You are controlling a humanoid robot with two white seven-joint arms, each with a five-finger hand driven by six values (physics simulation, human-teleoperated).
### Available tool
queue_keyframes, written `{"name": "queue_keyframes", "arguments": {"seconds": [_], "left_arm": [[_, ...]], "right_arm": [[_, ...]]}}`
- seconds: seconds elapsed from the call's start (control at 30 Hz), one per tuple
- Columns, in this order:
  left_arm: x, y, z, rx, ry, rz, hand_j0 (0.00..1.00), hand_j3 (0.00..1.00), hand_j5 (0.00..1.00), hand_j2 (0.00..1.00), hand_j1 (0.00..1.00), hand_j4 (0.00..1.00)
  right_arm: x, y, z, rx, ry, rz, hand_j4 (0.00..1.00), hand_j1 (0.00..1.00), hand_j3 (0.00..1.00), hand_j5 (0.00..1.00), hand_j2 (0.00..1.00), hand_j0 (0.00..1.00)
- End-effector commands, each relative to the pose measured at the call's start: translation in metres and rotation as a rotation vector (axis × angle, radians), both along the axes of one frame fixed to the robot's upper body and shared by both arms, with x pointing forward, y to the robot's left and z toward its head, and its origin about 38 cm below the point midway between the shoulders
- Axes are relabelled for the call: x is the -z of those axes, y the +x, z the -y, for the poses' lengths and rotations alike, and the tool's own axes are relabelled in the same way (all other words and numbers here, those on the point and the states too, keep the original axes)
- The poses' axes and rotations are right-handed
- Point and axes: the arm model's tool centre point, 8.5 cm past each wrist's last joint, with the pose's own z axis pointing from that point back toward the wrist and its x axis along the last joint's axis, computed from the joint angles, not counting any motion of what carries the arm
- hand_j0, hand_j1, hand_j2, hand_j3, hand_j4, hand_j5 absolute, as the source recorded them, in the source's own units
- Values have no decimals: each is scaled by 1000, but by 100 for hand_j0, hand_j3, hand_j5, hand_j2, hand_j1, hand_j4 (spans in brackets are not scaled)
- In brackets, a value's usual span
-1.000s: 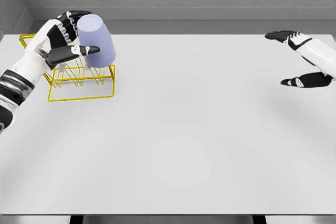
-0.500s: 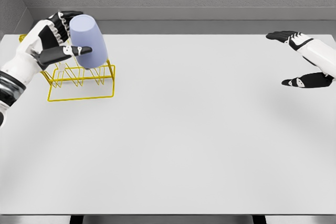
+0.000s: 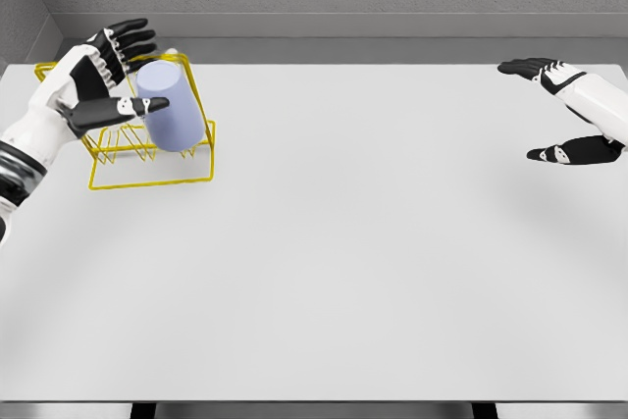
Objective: Place the cup on the cup holder with both arms
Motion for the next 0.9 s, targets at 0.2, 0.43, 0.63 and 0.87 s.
{"name": "queue_keyframes", "arguments": {"seconds": [0.2,0.43,0.63,0.87], "left_arm": [[1,0,-1,-1,2,-7,95,95,95,95,95,95],[0,-2,1,5,2,-2,85,85,85,85,85,85],[-1,-5,0,11,14,3,83,83,83,83,83,83],[-4,-10,1,25,15,29,82,82,82,82,82,82]], "right_arm": [[-1,0,0,-1,8,1,100,100,100,100,100,100],[-1,0,0,-1,7,1,100,100,100,100,100,100],[-1,0,0,-1,7,1,100,100,100,100,100,100],[-1,0,0,0,7,0,100,100,100,100,100,100]]}}
